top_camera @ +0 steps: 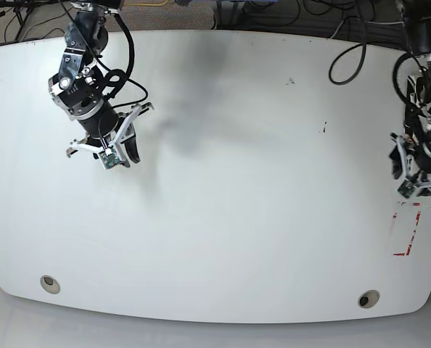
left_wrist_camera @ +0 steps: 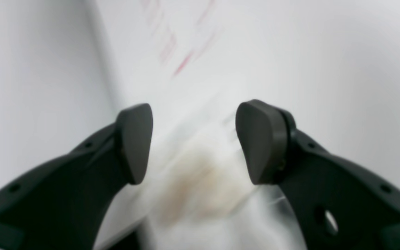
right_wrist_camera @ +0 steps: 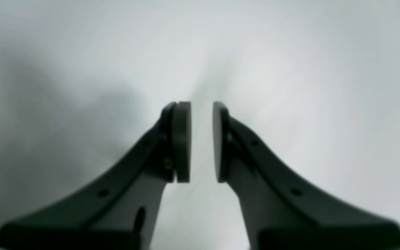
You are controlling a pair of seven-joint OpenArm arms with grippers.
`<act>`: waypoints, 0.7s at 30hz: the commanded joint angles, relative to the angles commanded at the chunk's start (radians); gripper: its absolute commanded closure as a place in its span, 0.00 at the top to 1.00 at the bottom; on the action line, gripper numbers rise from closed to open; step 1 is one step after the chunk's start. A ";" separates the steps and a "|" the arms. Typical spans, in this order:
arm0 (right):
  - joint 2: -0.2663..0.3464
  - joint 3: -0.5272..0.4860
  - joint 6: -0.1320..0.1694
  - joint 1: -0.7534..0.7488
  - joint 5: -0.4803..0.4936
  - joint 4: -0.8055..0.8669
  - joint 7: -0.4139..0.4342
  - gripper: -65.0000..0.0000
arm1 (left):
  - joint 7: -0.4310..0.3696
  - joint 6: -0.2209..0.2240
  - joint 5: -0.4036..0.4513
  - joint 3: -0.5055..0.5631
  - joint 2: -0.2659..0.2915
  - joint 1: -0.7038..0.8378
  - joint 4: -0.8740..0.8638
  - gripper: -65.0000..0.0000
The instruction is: Layout the t-shirt on the table in an organized manner, then fold the t-shirt properly
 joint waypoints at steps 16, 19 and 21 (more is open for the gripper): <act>-0.029 0.180 0.000 -0.109 -0.086 -0.091 0.285 0.16 | -0.437 0.260 -0.002 -0.003 0.417 0.359 0.160 0.46; -0.032 0.178 0.000 -0.166 -0.084 -0.086 0.304 0.16 | -0.443 0.260 -0.006 0.002 0.437 0.437 0.189 0.46; -0.051 0.176 0.000 -0.238 -0.052 -0.080 0.311 0.16 | -0.443 0.260 -0.006 0.002 0.457 0.508 0.203 0.46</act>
